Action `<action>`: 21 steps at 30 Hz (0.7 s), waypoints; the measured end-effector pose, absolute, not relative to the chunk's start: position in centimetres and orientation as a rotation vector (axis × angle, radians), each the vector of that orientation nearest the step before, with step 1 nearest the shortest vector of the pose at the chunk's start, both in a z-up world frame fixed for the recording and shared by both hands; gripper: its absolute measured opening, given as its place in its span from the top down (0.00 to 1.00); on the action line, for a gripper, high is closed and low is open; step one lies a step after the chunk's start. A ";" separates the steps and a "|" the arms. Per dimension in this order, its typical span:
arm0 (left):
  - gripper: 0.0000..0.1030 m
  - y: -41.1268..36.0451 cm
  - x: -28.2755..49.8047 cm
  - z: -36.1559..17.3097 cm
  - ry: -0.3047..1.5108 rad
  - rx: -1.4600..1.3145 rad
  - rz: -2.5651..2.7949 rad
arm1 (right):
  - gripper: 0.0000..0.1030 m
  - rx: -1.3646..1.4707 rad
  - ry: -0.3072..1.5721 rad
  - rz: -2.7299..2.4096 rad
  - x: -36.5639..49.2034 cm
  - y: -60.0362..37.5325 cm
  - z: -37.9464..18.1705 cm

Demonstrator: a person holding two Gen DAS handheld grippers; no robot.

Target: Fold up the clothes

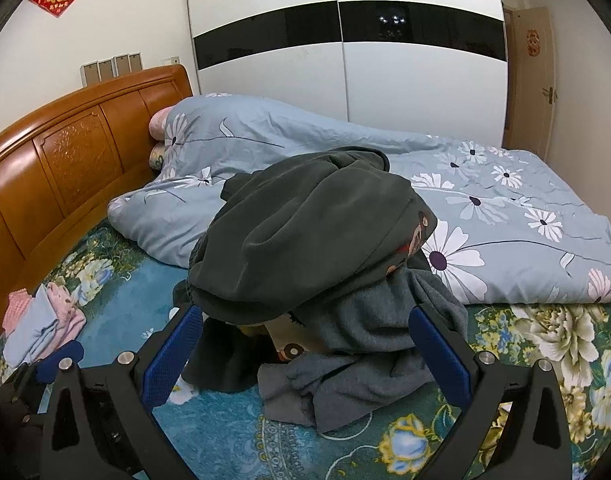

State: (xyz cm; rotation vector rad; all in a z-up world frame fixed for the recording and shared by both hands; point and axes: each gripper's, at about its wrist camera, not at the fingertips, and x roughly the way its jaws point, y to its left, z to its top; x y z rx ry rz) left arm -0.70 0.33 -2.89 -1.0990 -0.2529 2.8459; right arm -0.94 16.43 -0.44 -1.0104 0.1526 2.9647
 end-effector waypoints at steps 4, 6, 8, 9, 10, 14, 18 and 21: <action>0.00 0.3 -0.9 -3.2 -0.262 -1.108 2.833 | 0.00 -1.020 0.135 2.970 -1.0 16.1 -0.6; 0.00 0.2 -1.1 -3.4 -0.270 -1.116 2.826 | 0.00 -1.023 0.125 2.971 -1.1 15.9 -0.6; 0.00 0.2 -1.3 -3.6 -0.279 -1.129 2.819 | 0.00 -1.027 0.122 2.970 -1.2 15.8 -0.8; 0.00 0.1 -1.3 -3.7 -0.286 -1.132 2.816 | 0.00 -1.032 0.120 2.966 -1.3 15.8 -0.9; 0.00 0.1 -1.3 -3.8 -0.294 -1.134 2.812 | 0.00 -1.035 0.122 2.965 -1.4 15.8 -0.9; 0.00 0.0 -1.6 -4.4 -0.303 -1.148 2.798 | 0.00 -1.049 0.098 2.955 -1.6 15.6 -1.3; 0.00 -0.3 -1.9 -5.0 -0.326 -1.166 2.777 | 0.00 -1.073 0.076 2.947 -2.0 15.2 -1.8; 0.00 -0.7 -2.0 -5.5 -0.346 -1.184 2.755 | 0.00 -1.096 0.097 2.956 -2.4 15.0 -2.2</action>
